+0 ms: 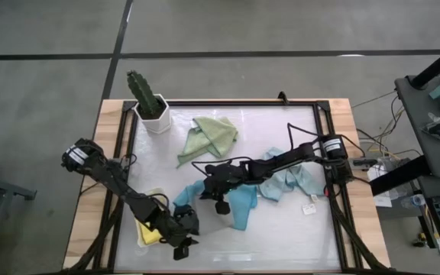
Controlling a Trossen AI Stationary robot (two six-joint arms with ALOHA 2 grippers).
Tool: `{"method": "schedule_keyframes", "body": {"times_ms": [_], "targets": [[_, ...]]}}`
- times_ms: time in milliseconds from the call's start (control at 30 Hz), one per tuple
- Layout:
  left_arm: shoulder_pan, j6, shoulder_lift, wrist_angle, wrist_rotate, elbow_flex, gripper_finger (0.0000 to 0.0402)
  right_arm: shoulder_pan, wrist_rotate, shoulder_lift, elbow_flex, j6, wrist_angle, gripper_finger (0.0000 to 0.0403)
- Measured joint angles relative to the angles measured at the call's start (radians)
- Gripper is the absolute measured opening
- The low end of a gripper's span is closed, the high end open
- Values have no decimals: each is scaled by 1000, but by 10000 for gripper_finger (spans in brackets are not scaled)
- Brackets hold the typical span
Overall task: Fold microfiber towels
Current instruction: Fold the gray microfiber towel
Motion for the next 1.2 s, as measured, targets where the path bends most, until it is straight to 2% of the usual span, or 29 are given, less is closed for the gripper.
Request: {"method": "schedule_keyframes", "body": {"times_ms": [300,467,767,967,1200], "targets": [[-8,-2,-21,-33,0,-8,129,7,7,79,56,-15,0,11],[-7,-26,-21,-44,0,-12,129,7,102,104,61,-14,-10,11],[5,-198,-33,-413,-27,30,129,16,87,104,61,-91,-8,11],[52,-121,-34,-414,-56,24,129,22,86,104,61,-90,-15,11],[87,1,-34,-414,-216,17,129,22,86,103,61,-87,-60,11]]}}
